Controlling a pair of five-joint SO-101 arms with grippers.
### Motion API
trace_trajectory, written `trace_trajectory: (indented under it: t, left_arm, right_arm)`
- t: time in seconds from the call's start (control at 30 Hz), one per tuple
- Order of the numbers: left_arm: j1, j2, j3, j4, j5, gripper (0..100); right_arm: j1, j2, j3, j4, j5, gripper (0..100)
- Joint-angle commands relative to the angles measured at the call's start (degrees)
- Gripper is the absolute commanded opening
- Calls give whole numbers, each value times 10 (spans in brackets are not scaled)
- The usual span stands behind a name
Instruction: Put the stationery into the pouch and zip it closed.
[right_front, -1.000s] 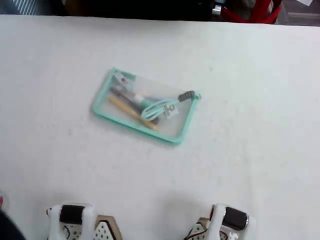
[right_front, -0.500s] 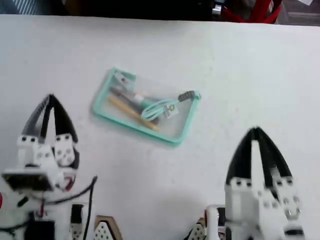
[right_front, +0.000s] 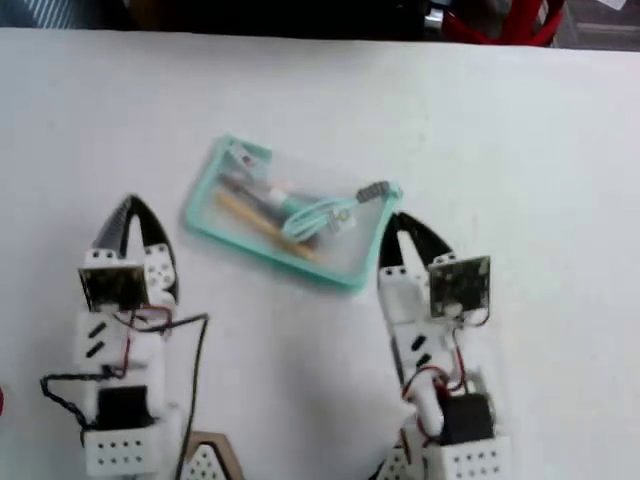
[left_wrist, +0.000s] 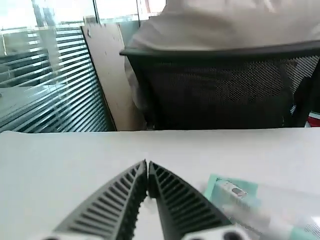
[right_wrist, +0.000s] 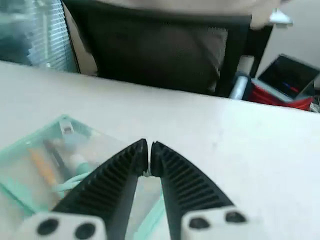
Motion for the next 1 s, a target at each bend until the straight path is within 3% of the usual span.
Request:
trace_trajectory:
  t: [0.0,0.17,0.57,0.73,0.9,0.97]
  left_arm:
    - [1,2,-2,55,-4,27]
    - [1,0,-2,128,-4,27]
    - [0,0,-4,340,-4,25]
    - [1,0,-3,424,-4,27]
    - [2,0,-3,523,-4,27]
    - [1,0,-3,524,-5,27]
  right_arm:
    - [69,3,27,-34,-11,18]
    - [120,1,27,-15,-11,18]
    - [78,-6,23,248,-11,18]
    - [95,-6,26,269,-7,18]
    - [101,-7,26,480,-7,18]
    - [96,-5,26,463,-6,18]
